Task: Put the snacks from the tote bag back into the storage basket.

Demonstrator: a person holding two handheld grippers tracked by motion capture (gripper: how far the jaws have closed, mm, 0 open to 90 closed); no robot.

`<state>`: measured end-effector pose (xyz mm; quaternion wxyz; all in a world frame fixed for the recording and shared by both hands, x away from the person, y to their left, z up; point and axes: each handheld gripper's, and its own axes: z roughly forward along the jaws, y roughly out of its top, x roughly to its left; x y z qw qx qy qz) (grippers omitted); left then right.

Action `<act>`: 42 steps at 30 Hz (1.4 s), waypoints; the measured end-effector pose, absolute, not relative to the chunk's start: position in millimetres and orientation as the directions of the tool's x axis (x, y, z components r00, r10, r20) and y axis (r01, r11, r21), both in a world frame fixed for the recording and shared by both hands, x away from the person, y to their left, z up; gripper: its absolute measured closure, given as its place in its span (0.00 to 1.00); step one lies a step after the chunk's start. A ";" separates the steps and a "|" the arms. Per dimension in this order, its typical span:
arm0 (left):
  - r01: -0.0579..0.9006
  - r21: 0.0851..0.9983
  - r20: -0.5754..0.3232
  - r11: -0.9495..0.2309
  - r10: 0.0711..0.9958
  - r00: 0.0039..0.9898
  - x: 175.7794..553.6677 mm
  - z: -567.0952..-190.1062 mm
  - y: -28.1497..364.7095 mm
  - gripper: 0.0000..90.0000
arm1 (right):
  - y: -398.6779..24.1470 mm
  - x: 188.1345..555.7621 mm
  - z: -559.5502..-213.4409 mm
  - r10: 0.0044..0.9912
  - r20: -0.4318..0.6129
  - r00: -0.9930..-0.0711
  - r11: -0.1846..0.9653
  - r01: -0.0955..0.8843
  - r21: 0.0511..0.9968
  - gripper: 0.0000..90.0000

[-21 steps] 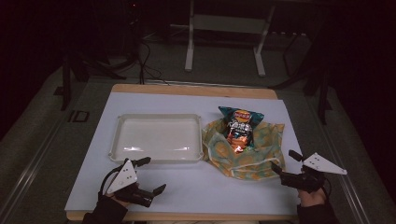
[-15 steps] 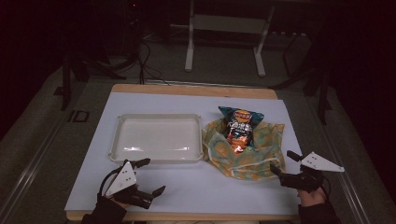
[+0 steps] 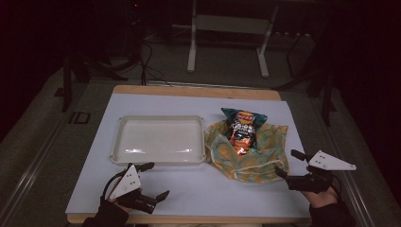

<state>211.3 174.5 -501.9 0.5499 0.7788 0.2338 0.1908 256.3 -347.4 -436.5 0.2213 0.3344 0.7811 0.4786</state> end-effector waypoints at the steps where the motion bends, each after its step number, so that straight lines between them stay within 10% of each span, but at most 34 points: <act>1: 0.154 0.946 0.040 -0.286 0.574 0.818 211.3 -501.9 174.5 0.00 | -346.5 256.8 -435.2 0.727 -0.028 -0.686 0.324 0.307 0.895 0.12; 42: 0.143 0.943 0.050 -0.301 0.551 0.833 211.0 -501.4 169.6 0.00 | -318.4 324.9 -375.7 0.711 -0.092 -0.697 0.304 0.186 0.934 0.17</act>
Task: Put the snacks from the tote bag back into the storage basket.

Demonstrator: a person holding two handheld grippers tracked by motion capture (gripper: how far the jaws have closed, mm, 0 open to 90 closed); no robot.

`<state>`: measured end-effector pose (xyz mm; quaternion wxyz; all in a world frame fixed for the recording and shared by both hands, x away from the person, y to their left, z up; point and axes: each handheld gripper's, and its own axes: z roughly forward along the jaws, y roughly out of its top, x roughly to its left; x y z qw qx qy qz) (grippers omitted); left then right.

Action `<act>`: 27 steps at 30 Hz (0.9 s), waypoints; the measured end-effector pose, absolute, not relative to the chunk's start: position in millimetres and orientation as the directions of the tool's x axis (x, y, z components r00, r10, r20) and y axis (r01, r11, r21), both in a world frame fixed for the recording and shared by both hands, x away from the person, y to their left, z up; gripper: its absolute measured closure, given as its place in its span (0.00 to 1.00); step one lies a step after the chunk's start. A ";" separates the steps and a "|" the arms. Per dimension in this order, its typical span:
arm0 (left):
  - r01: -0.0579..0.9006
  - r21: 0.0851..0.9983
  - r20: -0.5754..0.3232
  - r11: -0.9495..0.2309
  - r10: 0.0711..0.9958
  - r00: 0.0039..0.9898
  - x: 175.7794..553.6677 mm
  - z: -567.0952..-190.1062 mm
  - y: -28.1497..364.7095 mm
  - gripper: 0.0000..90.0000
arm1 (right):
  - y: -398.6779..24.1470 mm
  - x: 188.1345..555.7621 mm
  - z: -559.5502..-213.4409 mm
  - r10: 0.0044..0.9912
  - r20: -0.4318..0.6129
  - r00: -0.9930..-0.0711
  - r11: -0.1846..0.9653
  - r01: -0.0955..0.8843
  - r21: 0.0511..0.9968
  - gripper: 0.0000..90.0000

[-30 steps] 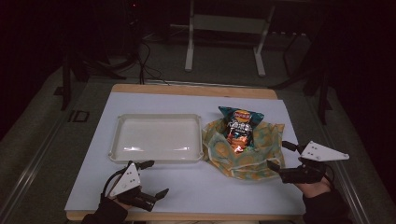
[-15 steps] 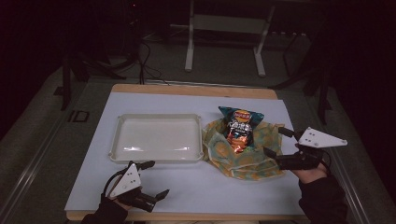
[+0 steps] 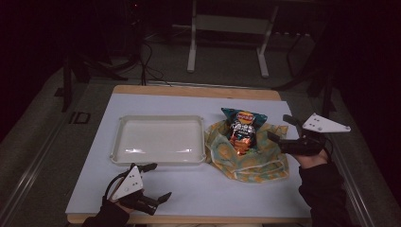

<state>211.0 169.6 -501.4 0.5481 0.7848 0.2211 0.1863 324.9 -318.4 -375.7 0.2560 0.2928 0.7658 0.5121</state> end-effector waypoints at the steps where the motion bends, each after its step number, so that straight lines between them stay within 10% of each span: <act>1: 0.143 0.943 0.050 -0.302 0.551 0.833 211.1 -501.4 169.6 0.00 | -318.4 324.9 -375.7 0.711 -0.092 -0.697 0.304 0.186 0.934 0.17; 27: 0.139 0.937 0.062 -0.320 0.544 0.837 211.8 -502.5 168.2 0.00 | -330.3 402.1 -396.6 0.775 -0.014 -0.632 0.284 0.328 0.901 0.25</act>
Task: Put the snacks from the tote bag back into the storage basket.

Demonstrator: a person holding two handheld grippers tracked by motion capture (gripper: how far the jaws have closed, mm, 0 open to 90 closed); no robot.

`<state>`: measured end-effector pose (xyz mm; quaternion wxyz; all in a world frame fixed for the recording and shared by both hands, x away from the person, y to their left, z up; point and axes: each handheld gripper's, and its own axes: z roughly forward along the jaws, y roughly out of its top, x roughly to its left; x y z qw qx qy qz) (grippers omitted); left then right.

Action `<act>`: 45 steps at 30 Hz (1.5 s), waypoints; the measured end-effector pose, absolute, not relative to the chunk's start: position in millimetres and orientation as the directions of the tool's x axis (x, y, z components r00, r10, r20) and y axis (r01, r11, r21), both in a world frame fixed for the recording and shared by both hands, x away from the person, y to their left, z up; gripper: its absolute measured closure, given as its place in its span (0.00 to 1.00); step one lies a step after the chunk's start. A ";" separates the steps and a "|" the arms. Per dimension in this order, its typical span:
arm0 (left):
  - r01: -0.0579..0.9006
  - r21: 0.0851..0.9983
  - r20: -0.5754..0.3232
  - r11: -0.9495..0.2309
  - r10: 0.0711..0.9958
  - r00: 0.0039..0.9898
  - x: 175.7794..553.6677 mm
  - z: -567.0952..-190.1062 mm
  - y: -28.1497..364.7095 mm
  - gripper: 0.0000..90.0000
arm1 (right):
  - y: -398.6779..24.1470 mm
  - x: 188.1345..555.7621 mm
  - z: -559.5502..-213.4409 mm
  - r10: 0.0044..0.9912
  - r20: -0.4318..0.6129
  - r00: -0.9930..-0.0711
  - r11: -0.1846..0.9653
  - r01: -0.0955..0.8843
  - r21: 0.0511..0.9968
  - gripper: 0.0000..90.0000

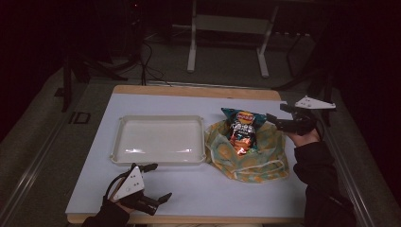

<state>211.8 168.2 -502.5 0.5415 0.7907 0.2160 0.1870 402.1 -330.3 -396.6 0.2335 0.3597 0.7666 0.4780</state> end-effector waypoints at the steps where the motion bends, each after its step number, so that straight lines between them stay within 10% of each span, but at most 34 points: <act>1: 0.139 0.936 0.063 -0.322 0.544 0.837 211.9 -502.6 168.2 0.00 | -330.4 404.7 -399.1 0.773 -0.007 -0.635 0.285 0.337 0.898 0.25; 30: 0.140 0.932 0.068 -0.334 0.541 0.838 212.4 -503.9 166.9 0.00 | -326.4 454.3 -473.1 0.771 0.063 -0.633 0.330 0.483 0.811 0.36; 42: 0.141 0.931 0.068 -0.337 0.540 0.839 212.4 -504.0 166.9 0.00 | -320.5 462.2 -478.1 0.746 0.056 -0.664 0.378 0.491 0.785 0.66; 45: 0.141 0.931 0.068 -0.337 0.539 0.840 212.2 -504.0 166.8 0.00 | -317.8 461.7 -474.5 0.737 0.048 -0.674 0.388 0.481 0.786 0.91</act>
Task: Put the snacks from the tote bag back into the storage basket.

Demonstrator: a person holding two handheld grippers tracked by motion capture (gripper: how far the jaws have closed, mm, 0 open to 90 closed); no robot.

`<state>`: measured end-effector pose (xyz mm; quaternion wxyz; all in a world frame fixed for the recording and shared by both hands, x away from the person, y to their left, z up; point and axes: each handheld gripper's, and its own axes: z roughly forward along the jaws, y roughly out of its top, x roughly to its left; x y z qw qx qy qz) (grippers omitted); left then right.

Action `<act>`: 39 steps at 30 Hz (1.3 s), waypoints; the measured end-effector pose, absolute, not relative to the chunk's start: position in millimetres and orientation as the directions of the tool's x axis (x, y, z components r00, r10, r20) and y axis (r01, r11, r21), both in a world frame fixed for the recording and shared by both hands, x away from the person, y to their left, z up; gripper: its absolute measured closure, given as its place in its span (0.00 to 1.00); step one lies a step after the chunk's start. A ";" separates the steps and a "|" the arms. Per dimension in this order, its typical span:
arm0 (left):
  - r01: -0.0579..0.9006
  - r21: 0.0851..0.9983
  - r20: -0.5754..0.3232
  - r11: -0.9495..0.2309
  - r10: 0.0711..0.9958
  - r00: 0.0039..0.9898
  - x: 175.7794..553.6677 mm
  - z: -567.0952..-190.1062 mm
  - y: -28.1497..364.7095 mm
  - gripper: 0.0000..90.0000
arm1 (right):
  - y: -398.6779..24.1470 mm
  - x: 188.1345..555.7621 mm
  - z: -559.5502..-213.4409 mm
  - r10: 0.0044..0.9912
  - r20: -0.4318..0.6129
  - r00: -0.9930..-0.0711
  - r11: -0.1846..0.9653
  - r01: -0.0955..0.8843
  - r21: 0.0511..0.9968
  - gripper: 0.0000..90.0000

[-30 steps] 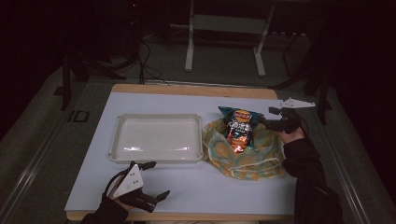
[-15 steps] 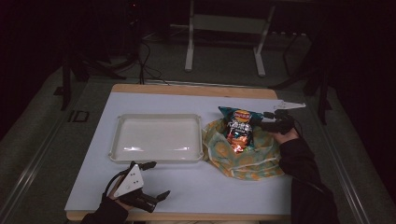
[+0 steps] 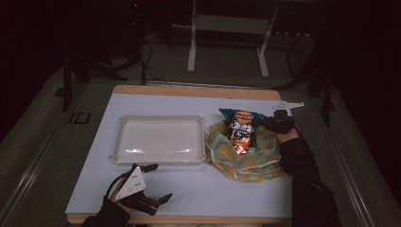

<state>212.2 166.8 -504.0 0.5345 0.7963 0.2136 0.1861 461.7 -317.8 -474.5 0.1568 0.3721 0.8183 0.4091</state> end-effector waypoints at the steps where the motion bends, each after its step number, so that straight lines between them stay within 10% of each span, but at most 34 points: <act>1: 0.141 0.931 0.068 -0.338 0.539 0.840 212.2 -504.1 166.8 0.00 | -317.2 461.9 -473.5 0.731 0.049 -0.680 0.394 0.480 0.784 0.95; 39: 0.145 0.930 0.067 -0.338 0.543 0.837 213.1 -504.2 166.6 0.00 | -295.4 414.0 -416.1 0.641 0.044 -0.766 0.340 0.335 0.879 1.00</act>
